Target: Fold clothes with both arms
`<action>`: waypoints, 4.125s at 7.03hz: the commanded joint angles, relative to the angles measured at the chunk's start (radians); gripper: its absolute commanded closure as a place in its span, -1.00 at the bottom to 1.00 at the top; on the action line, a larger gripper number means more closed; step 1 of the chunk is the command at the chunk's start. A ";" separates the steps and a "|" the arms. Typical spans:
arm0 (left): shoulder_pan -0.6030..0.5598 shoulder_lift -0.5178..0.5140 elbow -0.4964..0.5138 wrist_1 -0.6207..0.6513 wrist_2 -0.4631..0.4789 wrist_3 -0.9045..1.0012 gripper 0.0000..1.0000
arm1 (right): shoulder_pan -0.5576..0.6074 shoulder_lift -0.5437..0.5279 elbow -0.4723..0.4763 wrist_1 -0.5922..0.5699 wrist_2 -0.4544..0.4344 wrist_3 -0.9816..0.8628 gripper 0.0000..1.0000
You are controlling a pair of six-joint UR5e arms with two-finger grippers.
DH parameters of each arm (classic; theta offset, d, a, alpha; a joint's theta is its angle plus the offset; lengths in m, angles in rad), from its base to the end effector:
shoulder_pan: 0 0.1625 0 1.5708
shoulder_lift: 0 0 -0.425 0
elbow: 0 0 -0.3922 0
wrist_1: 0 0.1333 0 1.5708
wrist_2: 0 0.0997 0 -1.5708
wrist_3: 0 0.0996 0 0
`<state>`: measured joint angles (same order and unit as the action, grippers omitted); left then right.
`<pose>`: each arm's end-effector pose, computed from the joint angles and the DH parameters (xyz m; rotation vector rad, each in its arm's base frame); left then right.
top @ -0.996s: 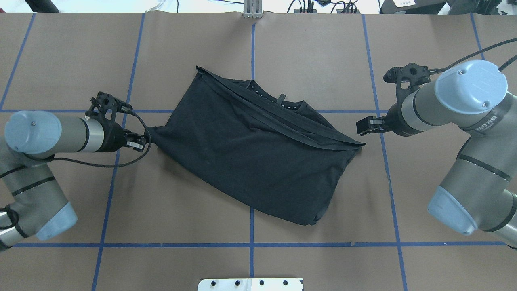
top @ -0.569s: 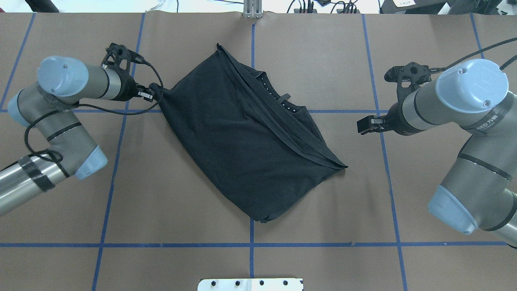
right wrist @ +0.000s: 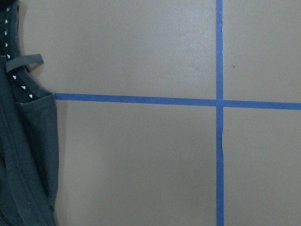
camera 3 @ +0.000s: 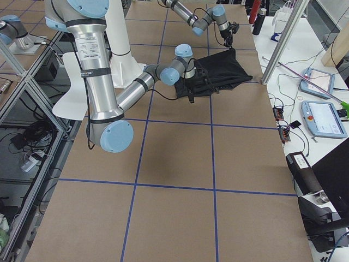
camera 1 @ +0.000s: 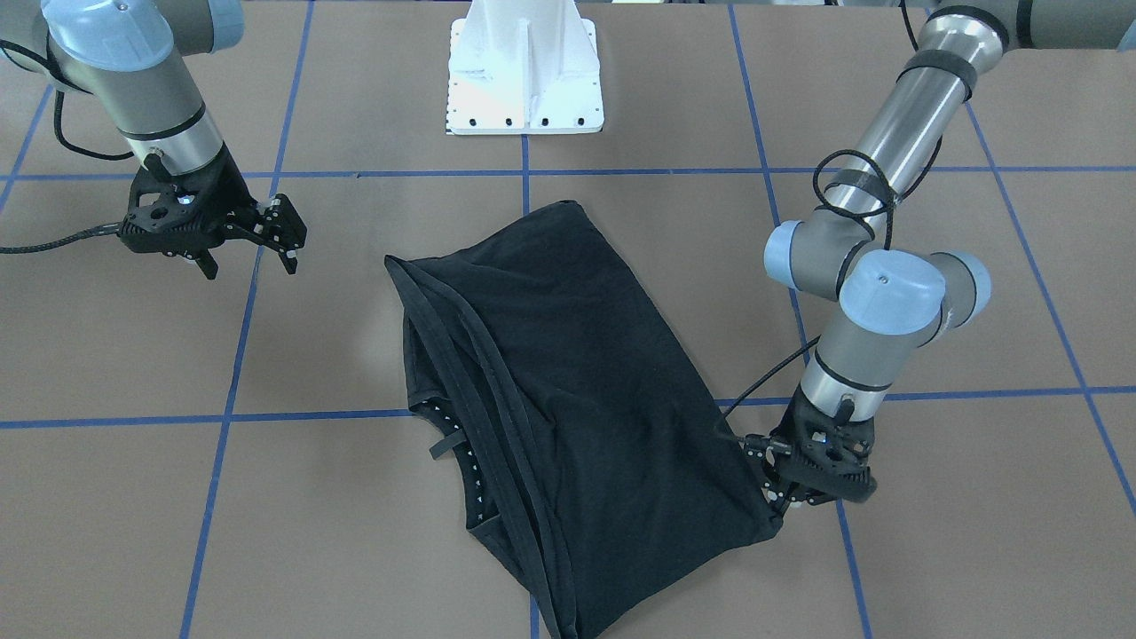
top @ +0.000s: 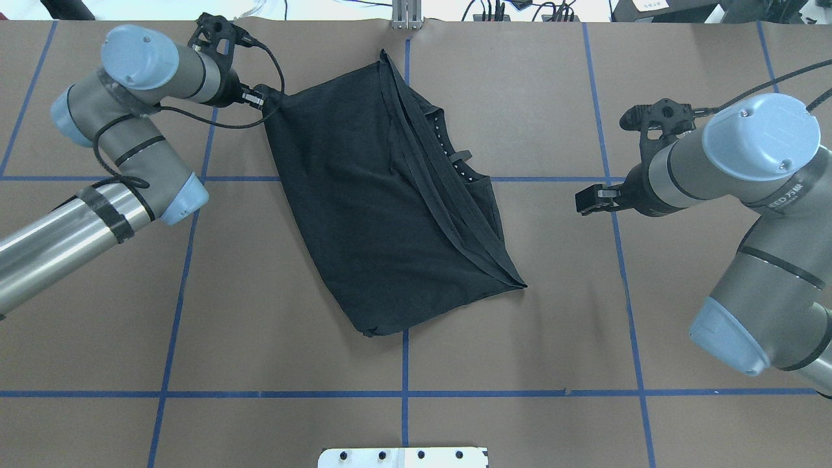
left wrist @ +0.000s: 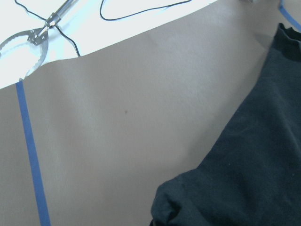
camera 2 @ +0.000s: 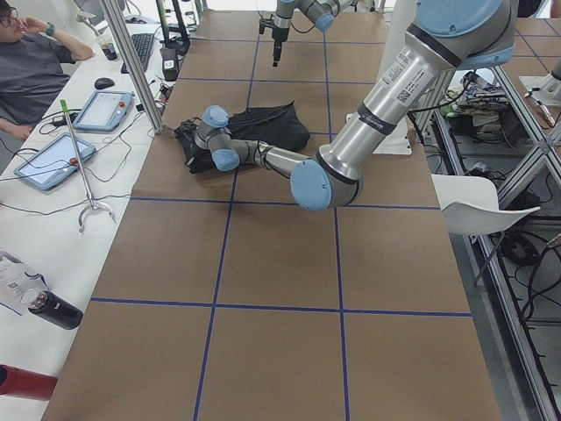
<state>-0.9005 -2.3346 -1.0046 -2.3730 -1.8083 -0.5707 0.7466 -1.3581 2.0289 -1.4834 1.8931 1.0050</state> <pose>0.4195 -0.7060 0.3609 0.6841 0.7564 0.2095 -0.3231 -0.4375 0.3342 0.2154 -0.7821 0.0486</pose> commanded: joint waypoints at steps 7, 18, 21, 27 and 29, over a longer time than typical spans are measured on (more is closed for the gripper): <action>-0.077 0.248 -0.371 -0.083 -0.187 0.009 -1.00 | -0.076 0.258 -0.247 0.002 -0.023 0.215 -0.99; -0.072 0.274 -0.391 -0.091 -0.071 0.011 -1.00 | -0.102 0.445 -0.641 0.264 -0.055 0.270 0.11; -0.071 0.274 -0.390 -0.091 -0.072 0.011 -1.00 | -0.105 0.473 -0.682 0.262 -0.072 0.267 0.13; -0.066 0.273 -0.382 -0.092 -0.074 0.011 -1.00 | -0.140 0.397 -0.519 0.198 -0.075 0.283 1.00; -0.066 0.271 -0.384 -0.092 -0.075 0.009 -1.00 | -0.249 0.259 -0.274 0.106 -0.158 0.326 1.00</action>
<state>-0.9667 -2.0619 -1.3872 -2.4649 -1.8826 -0.5609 0.5646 -1.0137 1.6167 -1.3371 1.7904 1.3044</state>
